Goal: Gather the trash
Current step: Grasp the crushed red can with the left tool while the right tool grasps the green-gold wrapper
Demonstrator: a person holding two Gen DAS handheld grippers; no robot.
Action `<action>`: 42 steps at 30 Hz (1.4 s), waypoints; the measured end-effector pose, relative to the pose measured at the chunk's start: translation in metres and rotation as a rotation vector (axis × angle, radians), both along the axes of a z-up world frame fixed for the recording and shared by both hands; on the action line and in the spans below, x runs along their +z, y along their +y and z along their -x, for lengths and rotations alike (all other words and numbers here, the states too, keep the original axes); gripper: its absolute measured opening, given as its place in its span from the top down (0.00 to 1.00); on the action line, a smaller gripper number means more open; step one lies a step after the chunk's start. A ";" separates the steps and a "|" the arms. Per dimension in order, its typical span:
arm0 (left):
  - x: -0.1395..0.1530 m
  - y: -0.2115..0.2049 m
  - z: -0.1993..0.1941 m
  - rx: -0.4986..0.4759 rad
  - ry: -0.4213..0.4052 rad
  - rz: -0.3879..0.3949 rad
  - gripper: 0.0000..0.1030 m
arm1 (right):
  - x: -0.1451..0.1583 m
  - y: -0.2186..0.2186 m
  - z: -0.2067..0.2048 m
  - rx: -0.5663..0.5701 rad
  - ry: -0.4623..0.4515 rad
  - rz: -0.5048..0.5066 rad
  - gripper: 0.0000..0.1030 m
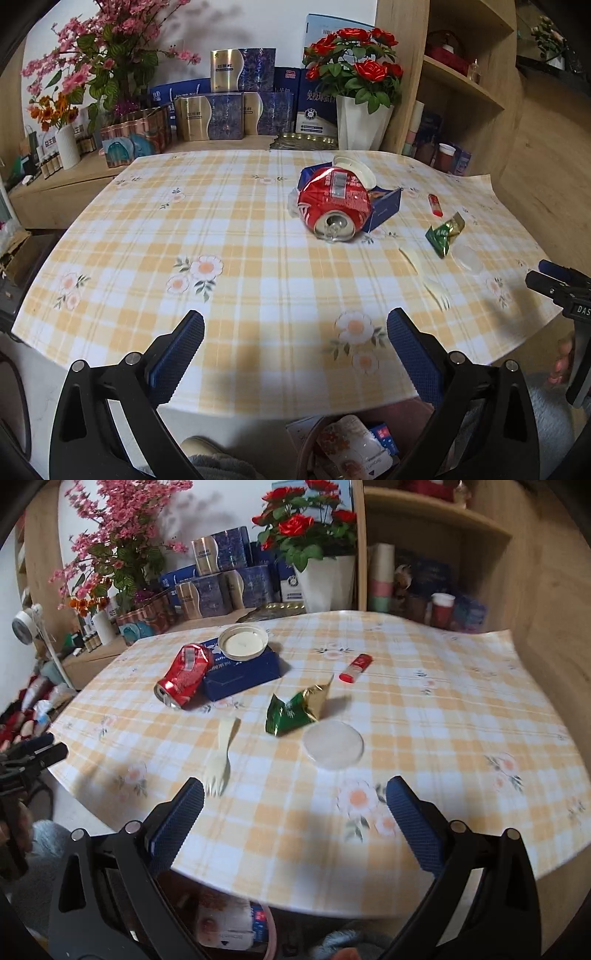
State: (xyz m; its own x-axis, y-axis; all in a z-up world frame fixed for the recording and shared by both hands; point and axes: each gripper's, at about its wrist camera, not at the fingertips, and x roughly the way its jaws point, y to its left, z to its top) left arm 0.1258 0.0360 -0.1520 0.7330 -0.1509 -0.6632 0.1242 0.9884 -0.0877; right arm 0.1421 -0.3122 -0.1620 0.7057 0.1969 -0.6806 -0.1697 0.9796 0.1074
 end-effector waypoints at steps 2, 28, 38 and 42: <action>0.002 -0.002 -0.013 -0.009 0.000 0.014 0.06 | 0.002 -0.003 -0.016 -0.023 -0.017 -0.008 0.06; -0.041 0.015 -0.128 0.163 0.373 0.708 0.51 | -0.042 0.023 -0.152 -0.023 0.171 -0.053 0.63; -0.055 0.003 -0.158 0.369 0.422 0.928 0.53 | -0.027 0.013 -0.133 -0.025 0.109 -0.084 0.64; -0.058 -0.002 -0.169 0.422 0.426 0.926 0.53 | -0.028 0.005 -0.131 -0.029 0.116 -0.109 0.64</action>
